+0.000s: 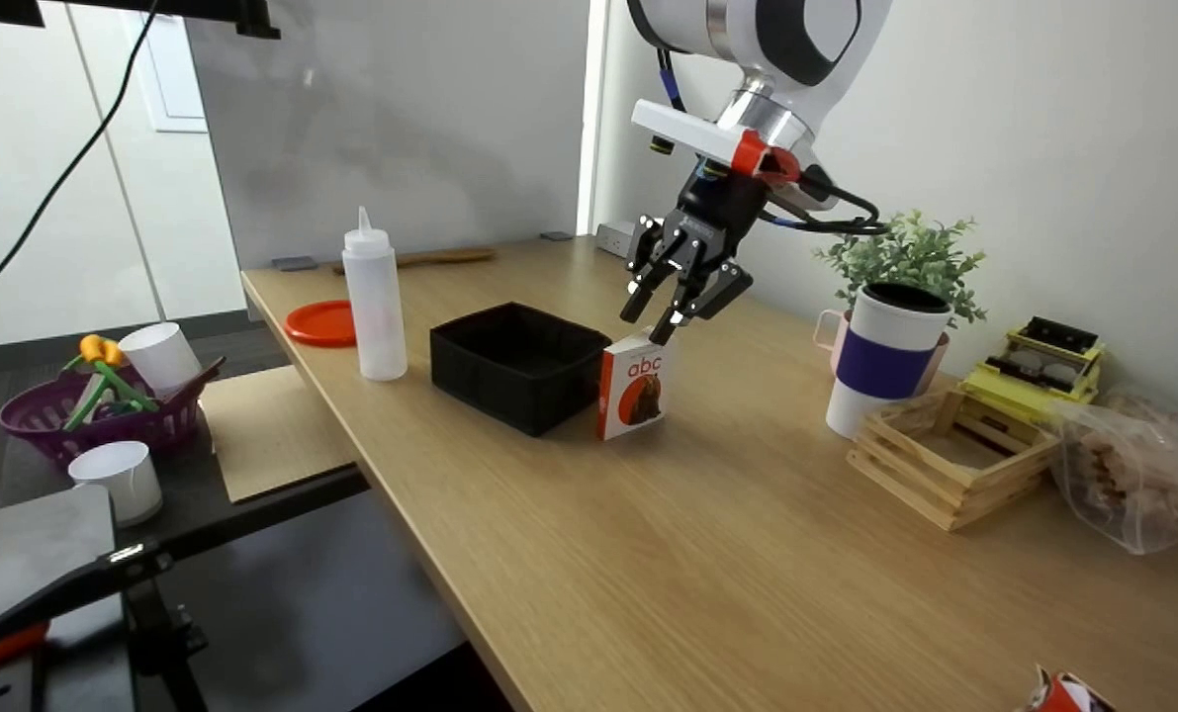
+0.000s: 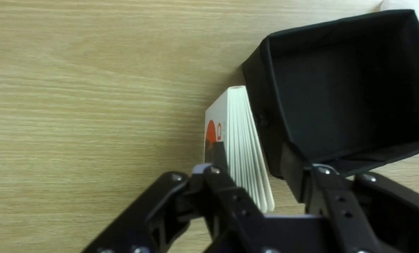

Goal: Pick up the book and put it in the box

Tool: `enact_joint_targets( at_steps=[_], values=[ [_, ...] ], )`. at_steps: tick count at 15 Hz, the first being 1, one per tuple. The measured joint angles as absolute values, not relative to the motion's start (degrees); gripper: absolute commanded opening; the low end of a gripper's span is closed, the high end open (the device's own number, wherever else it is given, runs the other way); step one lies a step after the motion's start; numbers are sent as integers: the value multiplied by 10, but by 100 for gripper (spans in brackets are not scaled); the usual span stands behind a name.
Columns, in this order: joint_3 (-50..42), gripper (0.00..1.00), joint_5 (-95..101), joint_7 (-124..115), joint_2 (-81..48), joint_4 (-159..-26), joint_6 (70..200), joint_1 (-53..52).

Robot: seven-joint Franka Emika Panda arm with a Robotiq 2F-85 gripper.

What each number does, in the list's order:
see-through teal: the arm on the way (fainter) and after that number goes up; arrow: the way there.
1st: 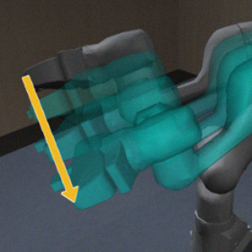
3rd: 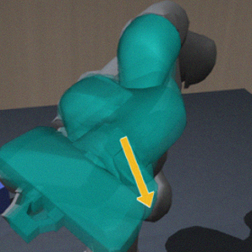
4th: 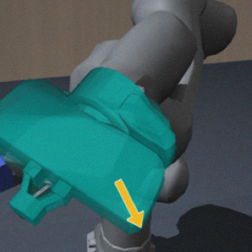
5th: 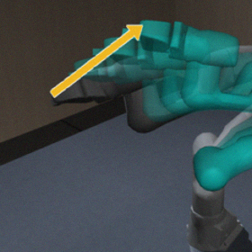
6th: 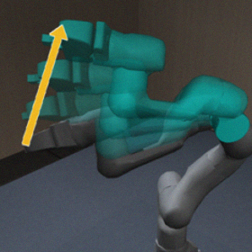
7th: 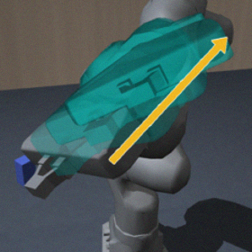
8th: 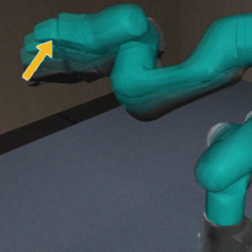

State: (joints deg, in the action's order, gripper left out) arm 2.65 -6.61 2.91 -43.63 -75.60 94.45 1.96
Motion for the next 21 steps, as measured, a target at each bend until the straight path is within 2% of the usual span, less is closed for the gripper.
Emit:
enact_joint_targets(
  at_steps=[3,4,12,21],
  values=[
    [26,96,-66,27,-436,-756,939,20],
    [26,99,-66,26,-436,-756,938,20],
    [26,100,-66,26,-446,-742,896,21],
    [24,100,-66,26,-520,-653,822,23]
  ],
)
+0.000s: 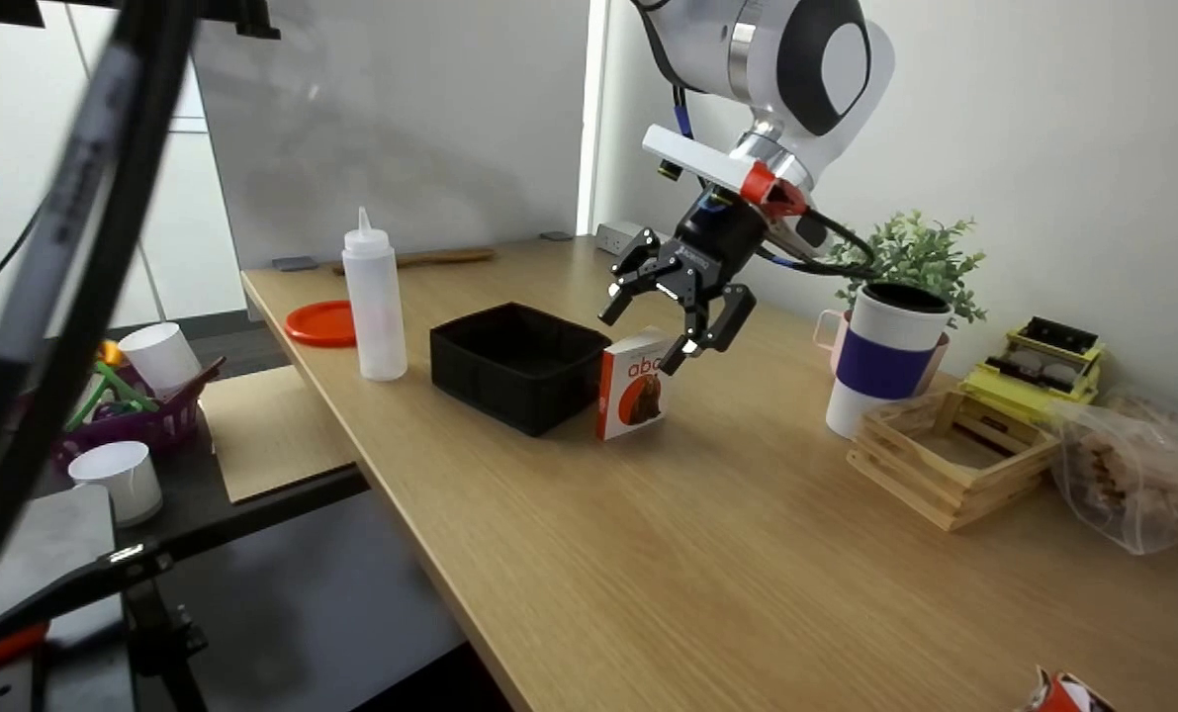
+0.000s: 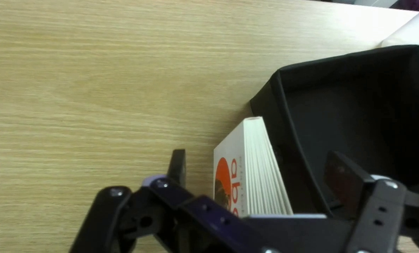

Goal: Pick up the book and put it in the box

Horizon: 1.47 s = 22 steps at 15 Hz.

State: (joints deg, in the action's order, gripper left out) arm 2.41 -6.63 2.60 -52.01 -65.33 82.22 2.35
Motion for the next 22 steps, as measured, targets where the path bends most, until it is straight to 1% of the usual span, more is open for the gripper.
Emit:
enact_joint_targets(
  at_steps=[2,3,4,6,11,16,18,19,22],
  values=[
    [24,100,-66,26,-531,-636,816,23],
    [24,98,-66,26,-535,-630,812,23],
    [24,74,-67,26,-538,-624,809,23],
    [24,72,-67,26,-545,-610,803,23],
    [24,36,-67,26,-556,-587,789,24],
    [24,2,-67,26,-563,-572,781,24],
    [24,0,-67,26,-563,-569,781,24],
    [24,3,-67,26,-563,-568,781,24],
    [24,3,-67,26,-563,-567,781,24]
  ],
)
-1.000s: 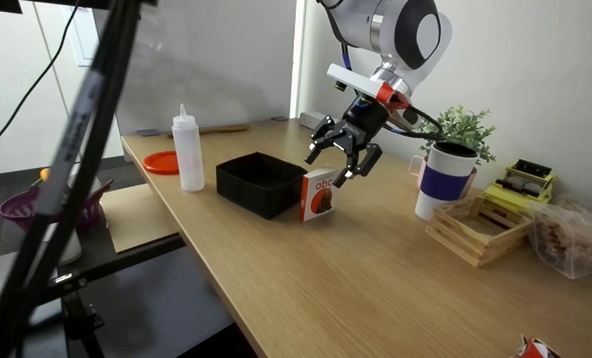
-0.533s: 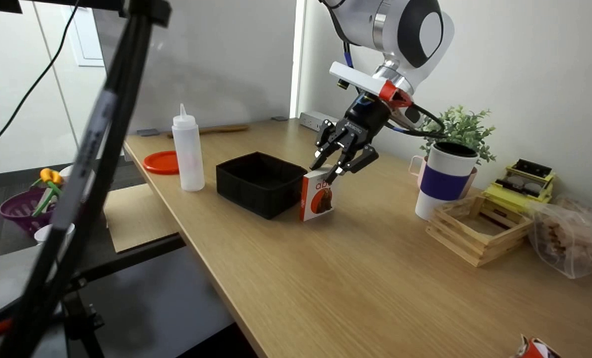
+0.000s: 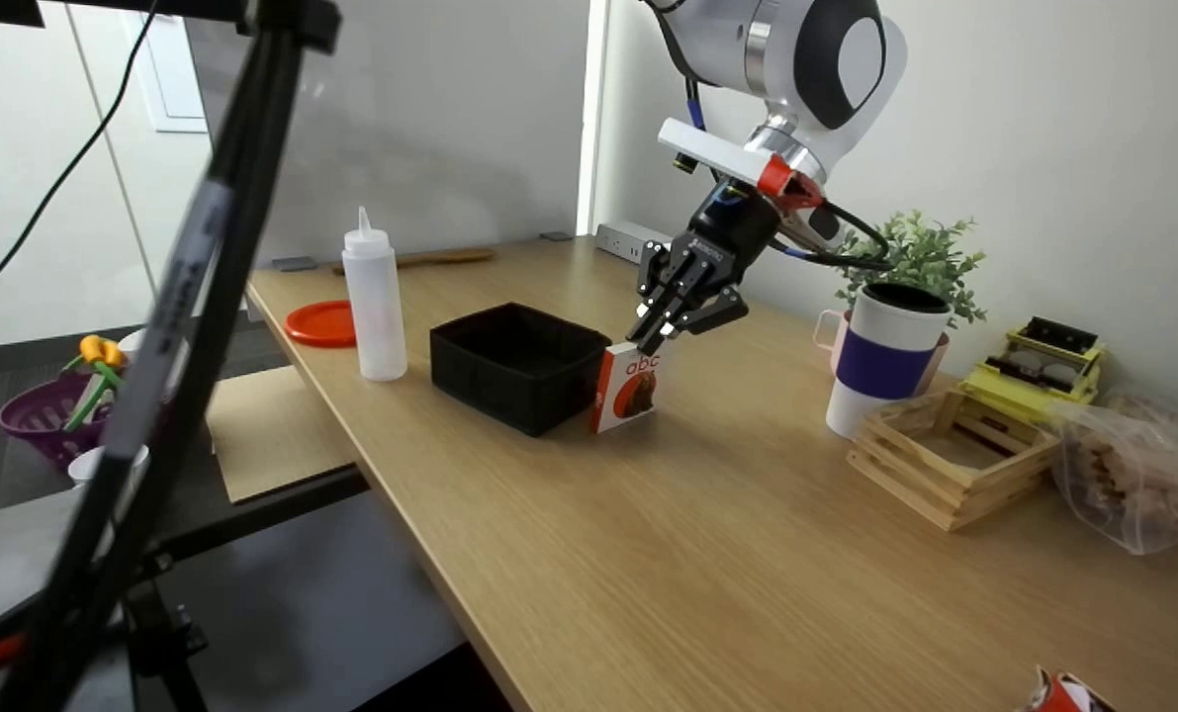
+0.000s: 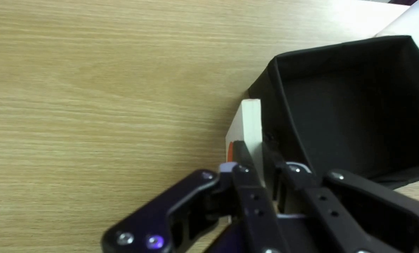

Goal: Pick up the book and put it in the box

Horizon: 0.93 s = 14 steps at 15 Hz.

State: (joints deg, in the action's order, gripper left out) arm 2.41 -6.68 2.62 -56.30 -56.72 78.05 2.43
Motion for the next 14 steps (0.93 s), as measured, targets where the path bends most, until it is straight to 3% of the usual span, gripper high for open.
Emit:
enact_joint_targets(
  at_steps=[14],
  values=[
    [26,3,-68,-11,-501,-595,810,15]
  ],
)
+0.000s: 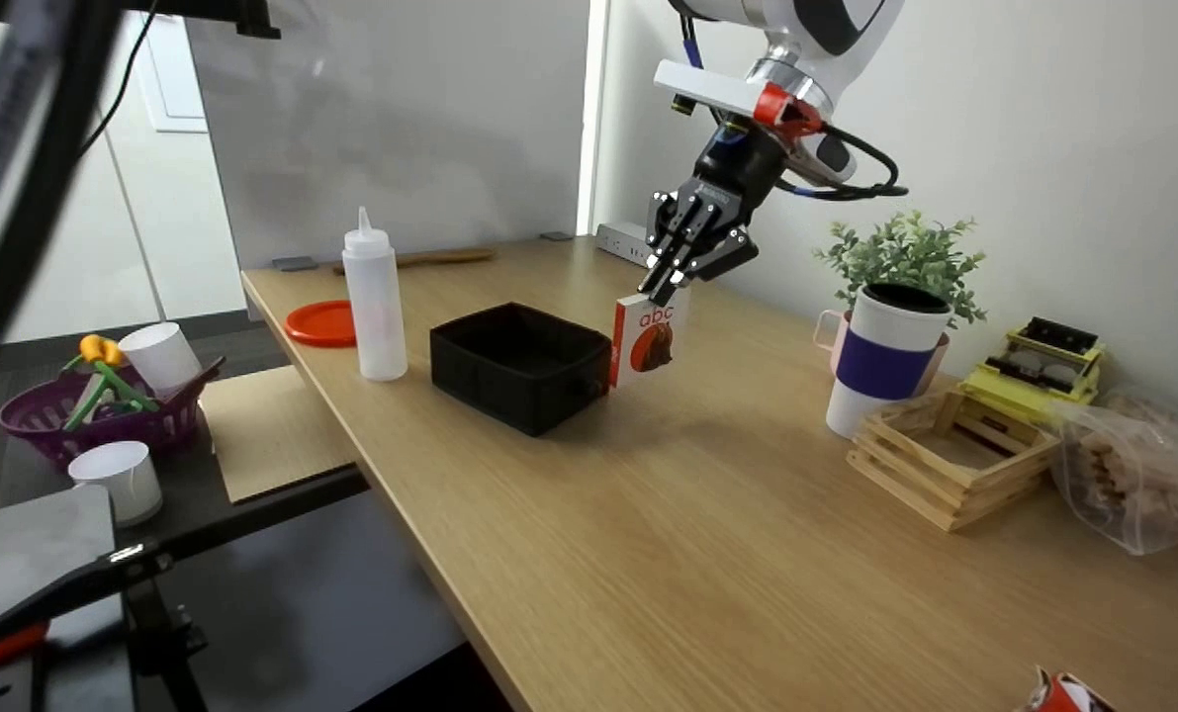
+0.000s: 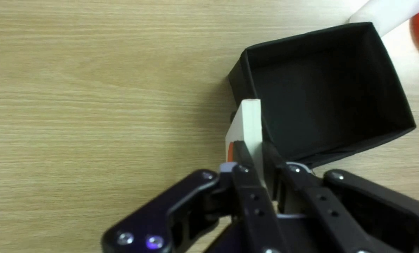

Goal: Pick up the book and put it in the box

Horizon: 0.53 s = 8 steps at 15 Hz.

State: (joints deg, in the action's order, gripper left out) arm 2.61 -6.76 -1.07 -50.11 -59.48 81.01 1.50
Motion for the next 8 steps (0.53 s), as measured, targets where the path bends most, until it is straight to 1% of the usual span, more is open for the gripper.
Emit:
enact_joint_targets(
  at_steps=[8],
  values=[
    [22,3,-64,-87,-375,-723,856,-17]
  ],
)
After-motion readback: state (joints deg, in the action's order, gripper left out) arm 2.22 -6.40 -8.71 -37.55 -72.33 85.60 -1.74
